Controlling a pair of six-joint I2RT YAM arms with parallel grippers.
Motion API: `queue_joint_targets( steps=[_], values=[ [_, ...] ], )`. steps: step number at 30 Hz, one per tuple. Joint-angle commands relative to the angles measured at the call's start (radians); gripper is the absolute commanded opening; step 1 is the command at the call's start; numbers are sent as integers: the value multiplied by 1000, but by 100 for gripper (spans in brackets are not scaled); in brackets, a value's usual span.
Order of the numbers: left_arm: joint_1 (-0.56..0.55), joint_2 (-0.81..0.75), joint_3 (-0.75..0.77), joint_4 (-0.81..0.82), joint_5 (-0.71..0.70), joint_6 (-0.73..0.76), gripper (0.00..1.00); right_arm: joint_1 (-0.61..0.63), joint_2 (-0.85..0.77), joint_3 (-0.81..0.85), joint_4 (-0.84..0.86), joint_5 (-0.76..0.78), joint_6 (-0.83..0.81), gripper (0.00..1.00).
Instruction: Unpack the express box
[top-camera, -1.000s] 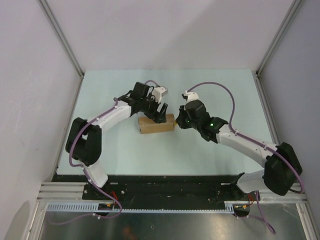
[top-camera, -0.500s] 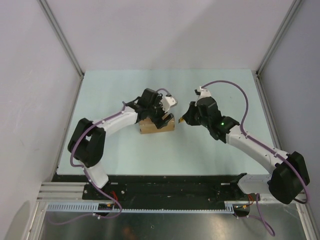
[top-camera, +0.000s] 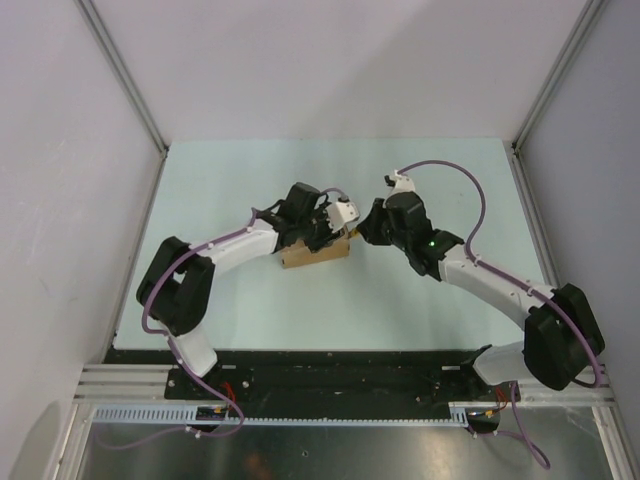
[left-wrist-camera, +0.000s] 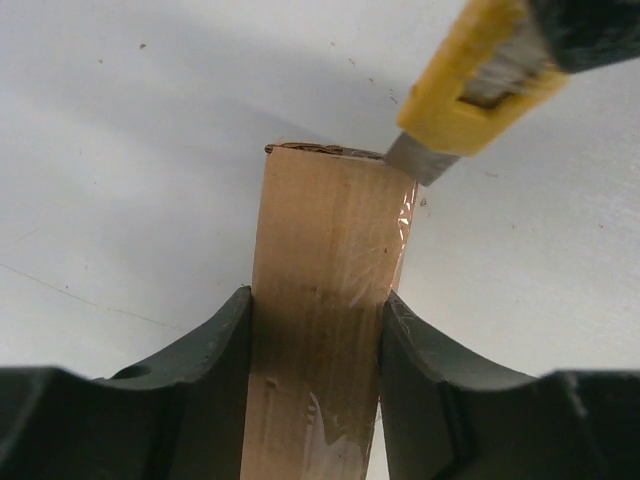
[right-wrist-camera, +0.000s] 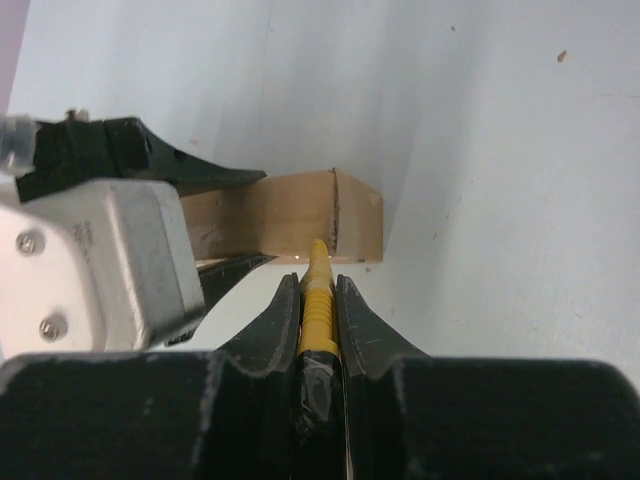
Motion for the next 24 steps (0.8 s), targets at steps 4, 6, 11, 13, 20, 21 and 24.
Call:
queue_joint_targets(
  steps=[4, 6, 11, 13, 20, 21, 24],
  values=[
    [-21, -20, -39, 46, -7, 71, 38, -10, 10, 3, 108, 106, 15, 0],
    [-21, -23, -45, 50, -14, 72, 38, -14, 7, 1, 106, 124, 10, 0],
    [-21, -15, -55, 55, -14, 77, 40, -31, 27, 3, 149, 104, -11, 0],
    [-21, -11, -53, 55, -13, 78, 40, -33, 39, 3, 160, 87, -13, 0],
    [-19, -4, -61, 57, -11, 80, 41, -37, 65, 1, 172, 40, 3, 0],
    [-21, -6, -64, 55, -10, 80, 41, -37, 68, 1, 169, 38, 3, 0],
    [-19, -6, -68, 57, -10, 80, 41, -37, 75, 1, 171, 29, 3, 0]
  ],
)
